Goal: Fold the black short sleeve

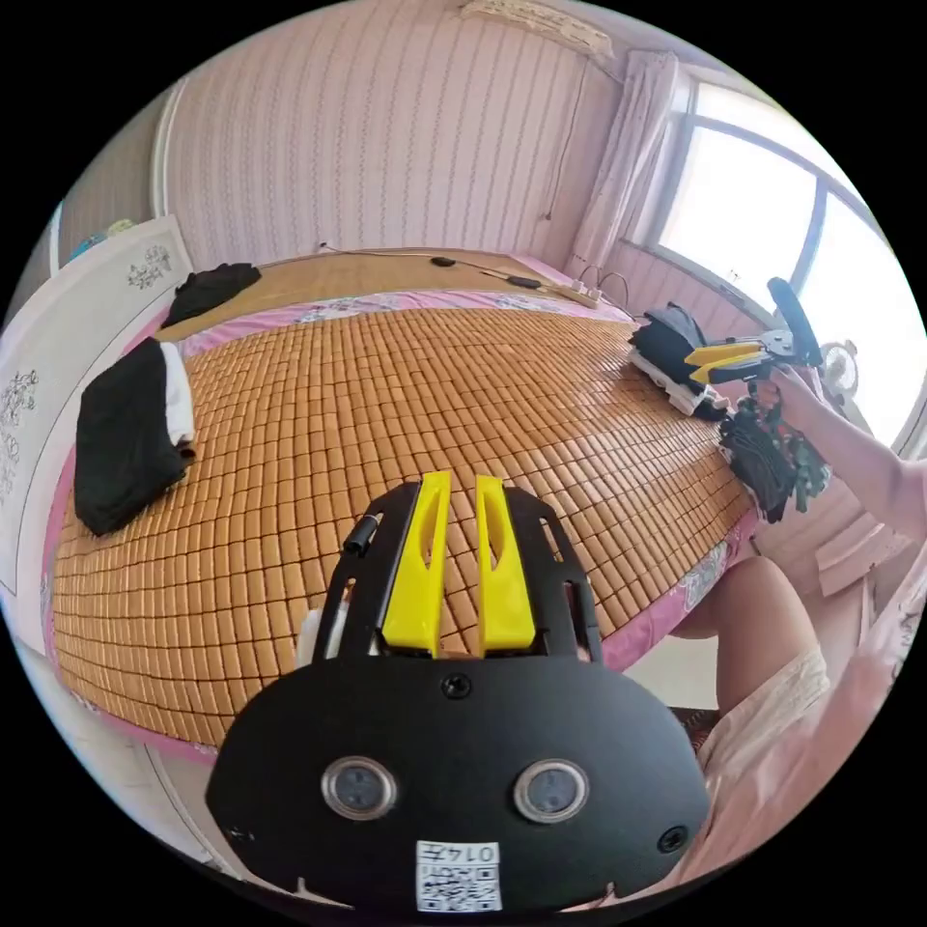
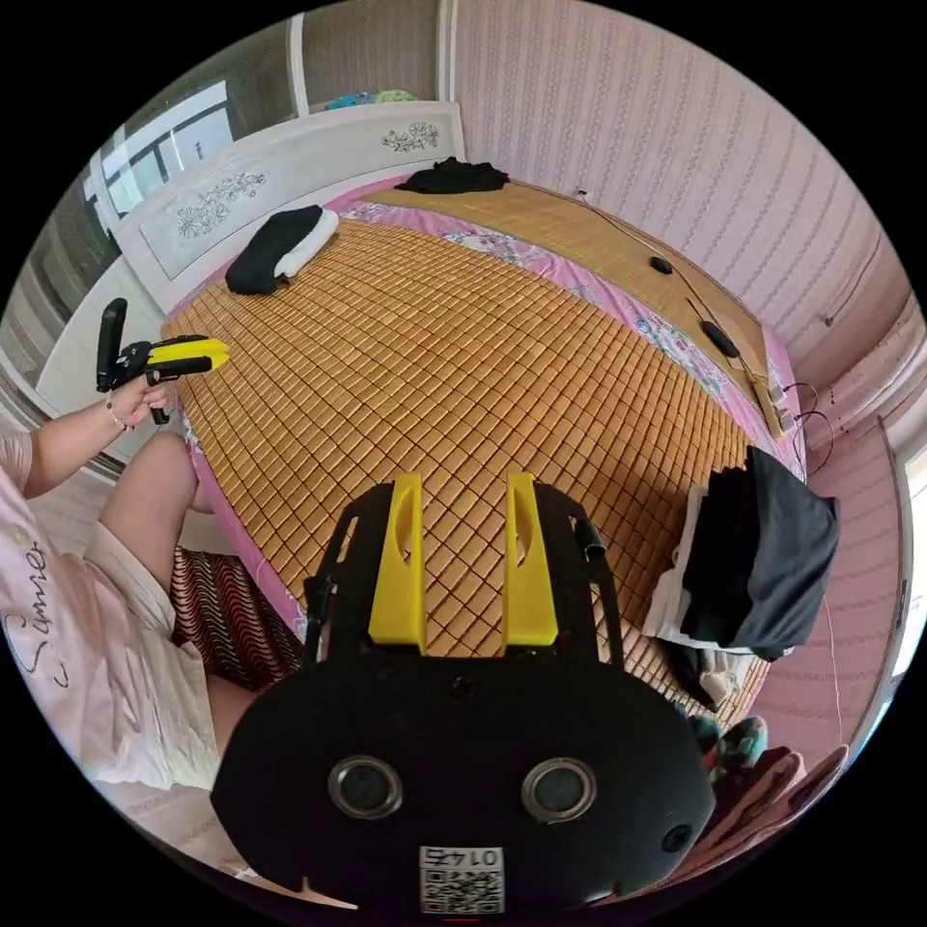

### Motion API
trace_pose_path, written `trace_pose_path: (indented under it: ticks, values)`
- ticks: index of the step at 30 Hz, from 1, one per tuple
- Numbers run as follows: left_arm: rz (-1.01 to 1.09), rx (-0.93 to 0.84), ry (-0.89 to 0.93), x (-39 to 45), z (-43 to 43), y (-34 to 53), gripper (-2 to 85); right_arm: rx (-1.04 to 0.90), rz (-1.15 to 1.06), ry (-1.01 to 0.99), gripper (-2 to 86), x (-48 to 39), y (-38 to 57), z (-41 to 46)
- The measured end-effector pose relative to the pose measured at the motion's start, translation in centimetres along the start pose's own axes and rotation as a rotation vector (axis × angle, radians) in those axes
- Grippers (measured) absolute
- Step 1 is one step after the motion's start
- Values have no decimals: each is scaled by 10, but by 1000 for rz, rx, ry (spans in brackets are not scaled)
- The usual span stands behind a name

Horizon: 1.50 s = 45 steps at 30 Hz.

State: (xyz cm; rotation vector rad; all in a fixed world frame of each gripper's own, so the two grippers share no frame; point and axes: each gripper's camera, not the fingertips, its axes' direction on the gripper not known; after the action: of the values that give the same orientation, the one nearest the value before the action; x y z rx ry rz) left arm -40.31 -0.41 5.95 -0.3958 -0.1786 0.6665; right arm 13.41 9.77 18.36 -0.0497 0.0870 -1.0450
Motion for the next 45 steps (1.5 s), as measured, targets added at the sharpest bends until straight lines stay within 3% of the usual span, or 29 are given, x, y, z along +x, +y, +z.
trace_pose_path:
  ticks: [6,10,15,19,24,29,34,38,40,43,45]
  values:
    - [-262,21,-258,-148,-57,87,45,97,-230,-83,124,-130,-147,46]
    - [-394,99,-252,-222,-63,104,48,72,-303,-229,111,-193,-235,79]
    - [-501,135,-245,-325,-45,97,62,19,-373,-188,106,-265,-339,133]
    - [-539,105,-263,-374,-23,89,80,-46,-357,-182,104,-295,-391,180]
    - [-584,42,-192,-427,14,88,108,-106,-164,-246,92,-294,-431,241]
    - [-526,32,-151,-431,15,91,3,-88,-127,-261,10,-282,-436,251]
    - [-368,212,-91,-390,-39,91,-9,71,-150,-326,0,-253,-402,208]
    - [-241,291,72,-314,-86,99,-10,168,-85,-356,0,-210,-330,156]
    - [-242,264,175,-279,-89,115,-10,145,-47,-354,1,-195,-283,148]
    - [-292,152,249,-226,-72,146,-10,-43,15,-377,8,-181,-192,168]
    - [-336,94,312,-193,-59,159,-10,-138,51,-281,26,-178,-124,177]
